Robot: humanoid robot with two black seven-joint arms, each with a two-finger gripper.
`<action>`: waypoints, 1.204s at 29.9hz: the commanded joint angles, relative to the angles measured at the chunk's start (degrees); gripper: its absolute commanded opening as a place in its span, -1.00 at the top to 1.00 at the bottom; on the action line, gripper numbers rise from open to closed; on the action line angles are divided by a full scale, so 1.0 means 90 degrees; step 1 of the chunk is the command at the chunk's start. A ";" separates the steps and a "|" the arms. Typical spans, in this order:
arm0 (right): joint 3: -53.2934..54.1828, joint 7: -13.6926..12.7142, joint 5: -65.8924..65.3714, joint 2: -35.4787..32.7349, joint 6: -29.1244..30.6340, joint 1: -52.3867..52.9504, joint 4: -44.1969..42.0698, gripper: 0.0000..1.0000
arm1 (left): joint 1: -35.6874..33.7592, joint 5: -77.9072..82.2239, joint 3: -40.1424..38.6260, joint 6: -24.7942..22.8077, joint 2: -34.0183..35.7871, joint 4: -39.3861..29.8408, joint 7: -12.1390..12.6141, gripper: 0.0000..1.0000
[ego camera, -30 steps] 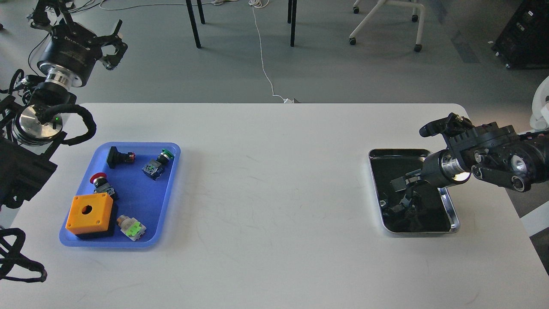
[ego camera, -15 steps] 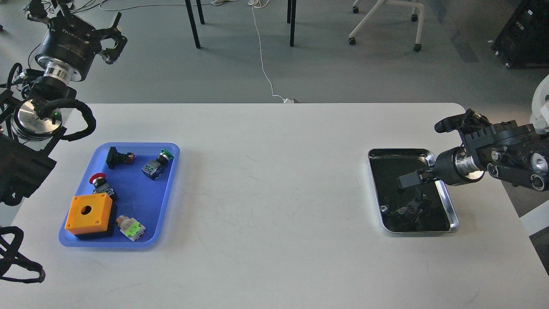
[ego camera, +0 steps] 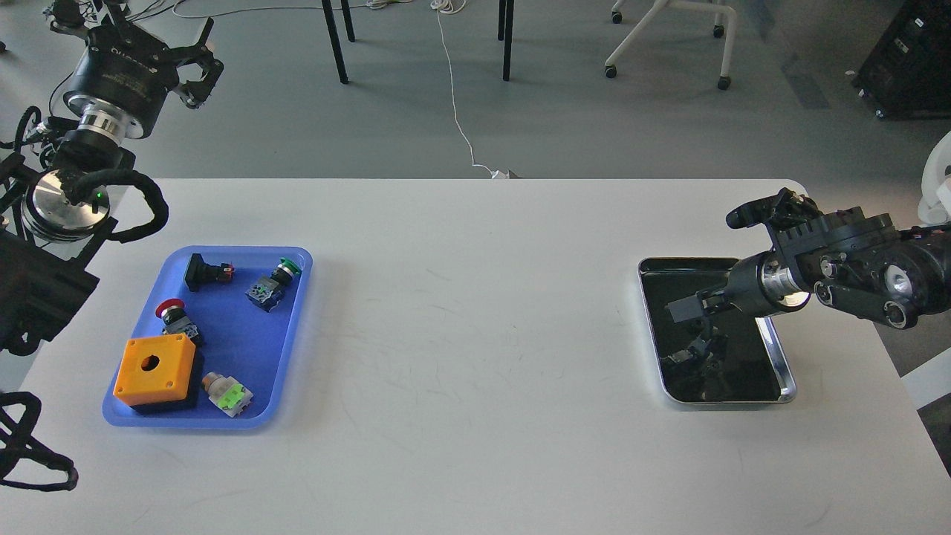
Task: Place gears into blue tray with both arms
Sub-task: 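Lift the black part out of the metal tray with the right gripper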
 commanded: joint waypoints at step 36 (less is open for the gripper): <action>-0.0775 -0.0058 -0.0200 0.0476 0.0021 0.0047 -0.0195 -0.03 | 0.0000 -0.0018 -0.0009 -0.0027 0.0224 -0.0005 -0.0033 -0.96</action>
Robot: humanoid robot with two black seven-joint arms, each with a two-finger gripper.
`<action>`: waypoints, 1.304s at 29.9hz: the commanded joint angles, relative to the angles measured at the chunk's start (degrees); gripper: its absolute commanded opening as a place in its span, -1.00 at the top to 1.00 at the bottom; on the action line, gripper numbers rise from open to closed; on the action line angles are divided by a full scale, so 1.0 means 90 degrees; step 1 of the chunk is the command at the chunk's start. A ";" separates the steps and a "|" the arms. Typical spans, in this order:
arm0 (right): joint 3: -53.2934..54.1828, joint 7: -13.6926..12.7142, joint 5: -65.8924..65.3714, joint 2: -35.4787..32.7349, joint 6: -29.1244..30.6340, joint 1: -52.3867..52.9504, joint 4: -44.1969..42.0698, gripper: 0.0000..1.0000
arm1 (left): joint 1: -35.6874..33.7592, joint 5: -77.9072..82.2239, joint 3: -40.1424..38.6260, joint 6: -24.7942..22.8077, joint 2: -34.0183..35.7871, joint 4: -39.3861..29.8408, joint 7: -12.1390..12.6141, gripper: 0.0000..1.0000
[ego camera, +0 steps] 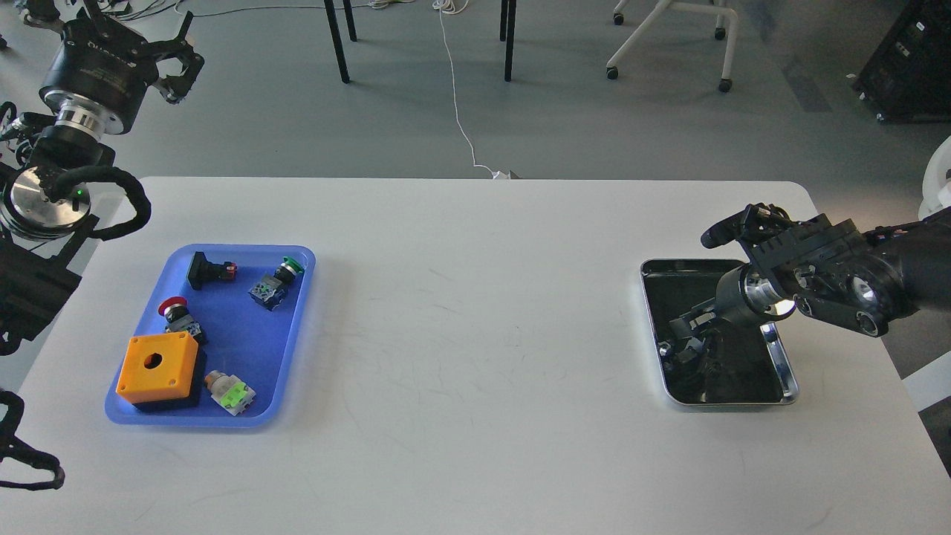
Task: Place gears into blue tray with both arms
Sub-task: 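Lift the black part out of the metal tray with the right gripper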
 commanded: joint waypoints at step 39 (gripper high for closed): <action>0.0026 0.0009 -0.0086 -0.0285 -0.0003 0.0918 0.0648 0.68 | 0.0000 -0.0001 -0.0097 -0.0037 0.0130 -0.0006 -0.0009 -0.96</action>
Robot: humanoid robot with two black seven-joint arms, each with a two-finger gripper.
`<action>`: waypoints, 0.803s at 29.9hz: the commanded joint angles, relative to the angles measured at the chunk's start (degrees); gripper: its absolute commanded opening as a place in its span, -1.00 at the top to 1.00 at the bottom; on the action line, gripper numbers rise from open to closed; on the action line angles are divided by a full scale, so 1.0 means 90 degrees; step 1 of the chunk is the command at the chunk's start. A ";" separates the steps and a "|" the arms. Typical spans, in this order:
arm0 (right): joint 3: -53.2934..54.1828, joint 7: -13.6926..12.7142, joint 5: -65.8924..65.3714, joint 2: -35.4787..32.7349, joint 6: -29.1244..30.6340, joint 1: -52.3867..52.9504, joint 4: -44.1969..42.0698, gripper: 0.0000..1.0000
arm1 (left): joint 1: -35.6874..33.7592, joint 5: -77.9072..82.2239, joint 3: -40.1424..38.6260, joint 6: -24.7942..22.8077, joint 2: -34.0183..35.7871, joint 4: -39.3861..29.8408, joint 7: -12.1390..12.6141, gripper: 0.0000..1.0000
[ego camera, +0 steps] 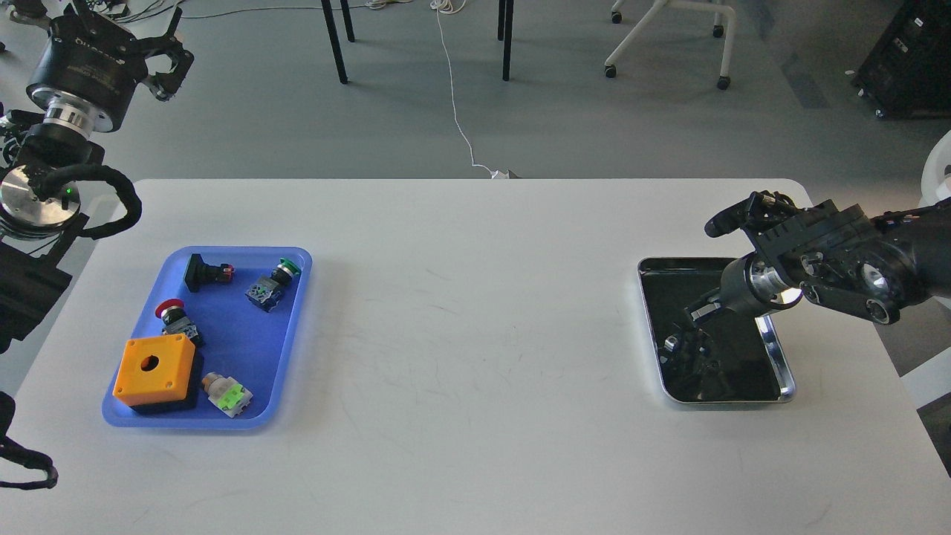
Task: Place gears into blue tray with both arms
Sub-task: 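Lift the black part out of the metal tray with the right gripper, then carry the black part toward the table center and release it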
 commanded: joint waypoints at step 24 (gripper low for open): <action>0.1675 0.0241 0.0500 0.2172 -0.1248 0.0514 0.0920 0.68 | 0.0000 0.0020 -0.0101 -0.0052 0.0263 0.0006 0.0039 -0.96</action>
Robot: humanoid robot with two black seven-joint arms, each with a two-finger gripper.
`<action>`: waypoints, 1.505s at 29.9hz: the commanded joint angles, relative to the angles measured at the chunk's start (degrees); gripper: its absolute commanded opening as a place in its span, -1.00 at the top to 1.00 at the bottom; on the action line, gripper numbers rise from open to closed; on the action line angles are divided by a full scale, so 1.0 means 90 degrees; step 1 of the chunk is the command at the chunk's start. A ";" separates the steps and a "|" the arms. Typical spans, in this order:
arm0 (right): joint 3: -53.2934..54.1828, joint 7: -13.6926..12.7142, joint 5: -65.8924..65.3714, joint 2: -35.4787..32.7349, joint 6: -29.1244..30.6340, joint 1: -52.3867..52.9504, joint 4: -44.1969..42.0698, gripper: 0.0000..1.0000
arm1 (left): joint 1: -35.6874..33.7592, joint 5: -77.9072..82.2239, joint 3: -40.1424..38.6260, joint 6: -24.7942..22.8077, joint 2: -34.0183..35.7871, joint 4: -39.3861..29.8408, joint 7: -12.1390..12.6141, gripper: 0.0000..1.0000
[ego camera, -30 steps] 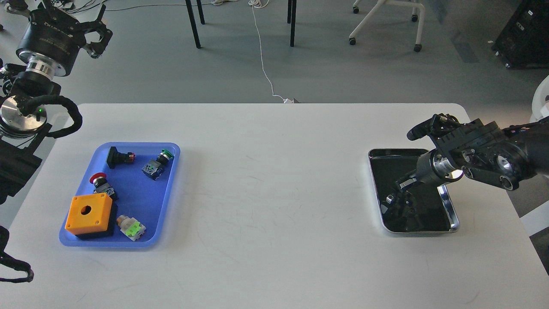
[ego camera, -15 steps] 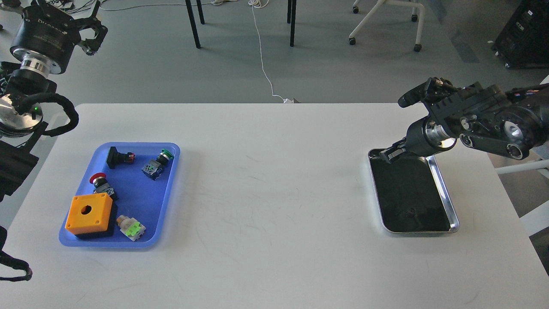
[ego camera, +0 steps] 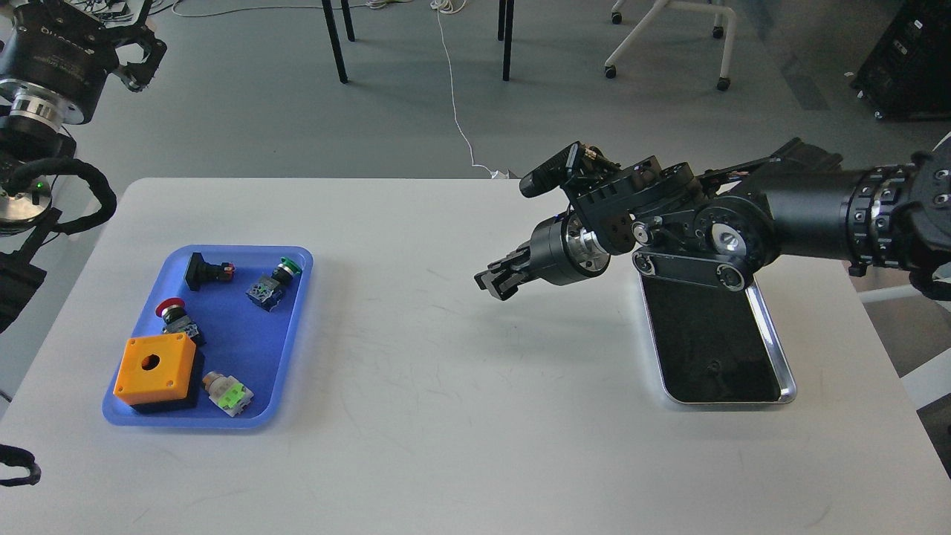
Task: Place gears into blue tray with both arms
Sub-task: 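Carry the black part toward the table center and release it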
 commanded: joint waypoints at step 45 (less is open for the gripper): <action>0.0776 0.0184 0.0017 0.0382 -0.0542 -0.1179 -0.0788 -0.53 | 0.0010 -0.0007 -0.0016 0.0003 0.0199 -0.0010 -0.0027 -0.96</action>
